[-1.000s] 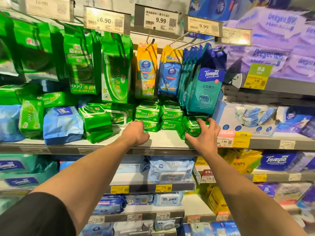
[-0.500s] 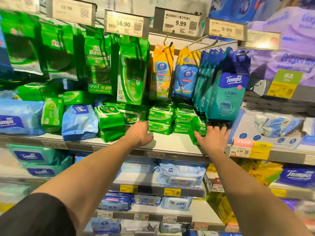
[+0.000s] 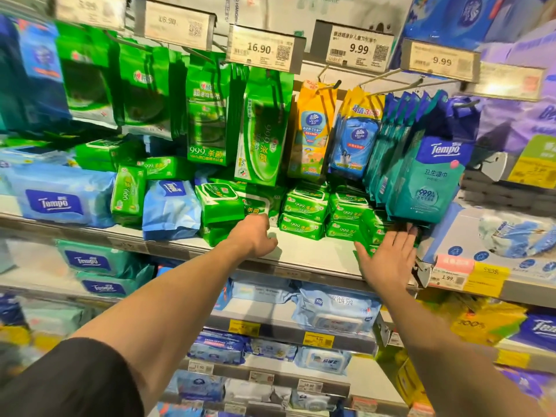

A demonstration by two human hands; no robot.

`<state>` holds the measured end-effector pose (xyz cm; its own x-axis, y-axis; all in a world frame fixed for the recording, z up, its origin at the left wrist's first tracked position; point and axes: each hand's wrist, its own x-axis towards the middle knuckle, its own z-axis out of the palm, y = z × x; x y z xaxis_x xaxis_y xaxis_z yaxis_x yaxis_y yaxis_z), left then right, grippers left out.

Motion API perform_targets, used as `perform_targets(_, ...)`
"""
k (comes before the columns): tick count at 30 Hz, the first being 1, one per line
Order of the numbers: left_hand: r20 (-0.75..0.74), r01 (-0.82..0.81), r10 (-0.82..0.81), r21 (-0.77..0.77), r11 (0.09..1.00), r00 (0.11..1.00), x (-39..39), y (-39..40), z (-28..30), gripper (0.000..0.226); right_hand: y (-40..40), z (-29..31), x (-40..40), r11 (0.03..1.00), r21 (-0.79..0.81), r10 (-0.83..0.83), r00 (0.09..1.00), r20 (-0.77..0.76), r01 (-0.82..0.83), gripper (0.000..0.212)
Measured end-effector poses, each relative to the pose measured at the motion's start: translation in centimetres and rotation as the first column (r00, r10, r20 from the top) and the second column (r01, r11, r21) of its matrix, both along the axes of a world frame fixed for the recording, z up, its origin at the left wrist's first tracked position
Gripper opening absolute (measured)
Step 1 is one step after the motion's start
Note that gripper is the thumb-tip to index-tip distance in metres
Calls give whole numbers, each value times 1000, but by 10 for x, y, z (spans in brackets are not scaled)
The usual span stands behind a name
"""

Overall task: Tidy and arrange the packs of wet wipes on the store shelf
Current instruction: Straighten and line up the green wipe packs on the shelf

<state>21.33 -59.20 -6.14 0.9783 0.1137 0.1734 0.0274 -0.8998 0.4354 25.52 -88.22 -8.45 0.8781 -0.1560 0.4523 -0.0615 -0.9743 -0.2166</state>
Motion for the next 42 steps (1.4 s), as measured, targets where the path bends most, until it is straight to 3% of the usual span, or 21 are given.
perform_targets(4, 42, 39, -38, -18, 999, 998, -7, 2, 2, 41, 41, -15, -23, 969, 240, 36, 996, 80, -55, 94)
perform_targets(8, 103, 85, -83, -13, 996, 991, -19, 12, 6, 33, 97, 8, -32, 947, 183, 249, 964, 94, -263, 80)
perform_targets(12, 239, 66, -77, 54, 996, 968, -37, 30, 17, 28, 162, 43, -38, 860, 201, 468, 882, 51, -468, 60)
perform_targets(16, 321, -48, -5, 157, 986, 947, -58, 73, 34, 30, 215, 65, -41, 805, 257, 560, 828, -32, -535, 52)
perform_targets(21, 391, -103, 21, 190, 976, 920, -84, 130, 41, 40, 266, 74, -46, 779, 332, 589, 802, -96, -532, 58)
perform_targets(27, 284, -365, 313, 155, 918, 906, -113, 201, 46, 49, 318, 77, -55, 853, 268, 511, 821, -255, -448, 90)
perform_targets(30, 195, -440, 415, 112, 891, 889, -120, 226, 45, 61, 322, 67, -52, 882, 178, 471, 834, -289, -436, 80)
perform_targets(38, 87, -404, 403, 1, 915, 911, -115, 243, 30, 63, 299, 57, -45, 840, 257, 538, 799, -269, -478, 69)
perform_targets(42, 79, -404, 408, -57, 913, 910, -105, 233, 36, 62, 269, 62, -45, 852, 280, 501, 845, -189, -443, 56)
